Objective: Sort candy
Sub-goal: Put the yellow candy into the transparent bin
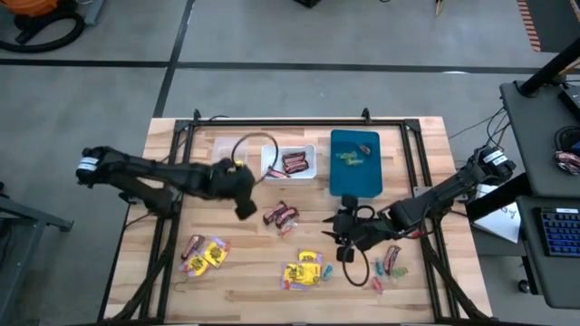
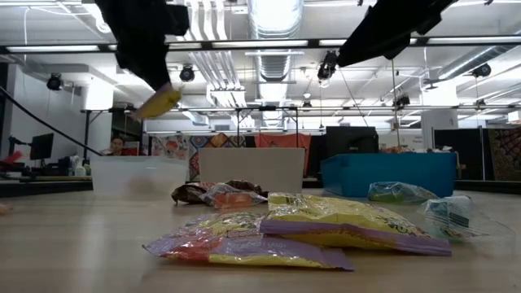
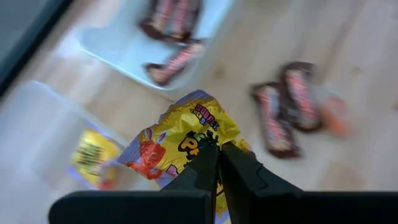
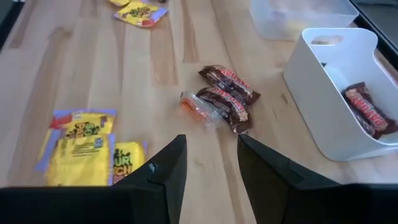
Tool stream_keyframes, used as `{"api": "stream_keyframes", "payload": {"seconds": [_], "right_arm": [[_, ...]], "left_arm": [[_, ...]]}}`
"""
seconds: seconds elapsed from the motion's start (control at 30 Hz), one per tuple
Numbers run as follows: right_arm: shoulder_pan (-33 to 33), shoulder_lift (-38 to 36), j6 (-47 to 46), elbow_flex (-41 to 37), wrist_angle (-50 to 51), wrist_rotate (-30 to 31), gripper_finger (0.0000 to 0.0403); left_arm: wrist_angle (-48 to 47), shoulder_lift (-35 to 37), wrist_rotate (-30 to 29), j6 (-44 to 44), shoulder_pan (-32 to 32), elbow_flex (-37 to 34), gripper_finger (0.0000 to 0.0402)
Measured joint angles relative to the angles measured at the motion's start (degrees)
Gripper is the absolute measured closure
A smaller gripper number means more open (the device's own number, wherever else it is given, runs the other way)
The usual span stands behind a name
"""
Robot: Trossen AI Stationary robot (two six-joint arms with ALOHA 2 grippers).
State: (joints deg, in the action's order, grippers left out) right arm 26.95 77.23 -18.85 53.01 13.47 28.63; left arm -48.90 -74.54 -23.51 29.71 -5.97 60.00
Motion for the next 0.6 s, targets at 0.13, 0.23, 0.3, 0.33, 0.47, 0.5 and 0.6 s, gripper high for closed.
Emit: {"api": "stream_keyframes", "payload": {"seconds": [0.13, 0.23, 0.3, 0.33, 0.47, 0.5, 0.6], "right_arm": [[0.34, 0.13, -1.09, -0.07, -0.08, -0.12, 0.0279], [0.29, 0.13, -1.09, -0.24, -0.09, 0.01, 0.0284], [0.32, 0.15, -0.97, -0.45, -0.03, -0.03, 0.0286], [0.32, 0.14, -0.70, -0.46, 0.05, -0.04, 0.0286], [-0.34, 0.13, 0.97, -0.52, 0.10, 0.72, 0.0287], [-0.49, 0.13, 1.64, -0.52, 0.36, 1.79, 0.0286], [-1.27, -0.45, 3.23, -0.55, 2.08, 5.26, 0.0287]], "left_arm": [[0.04, 0.00, 0.00, -6.35, 7.90, -0.02, 0.0401], [0.02, -0.17, -0.02, -9.80, 14.04, -0.02, 0.0401], [0.04, -0.20, -0.02, -11.77, 17.66, -0.02, 0.0401], [0.04, -0.20, -0.02, -12.65, 19.28, -0.02, 0.0401], [0.04, -0.20, -0.02, -15.87, 23.81, -0.04, 0.0401], [0.04, -0.20, -0.02, -16.47, 24.54, -0.04, 0.0401], [-0.05, -0.38, 0.00, -17.87, 25.56, -0.14, 0.0401]]}}
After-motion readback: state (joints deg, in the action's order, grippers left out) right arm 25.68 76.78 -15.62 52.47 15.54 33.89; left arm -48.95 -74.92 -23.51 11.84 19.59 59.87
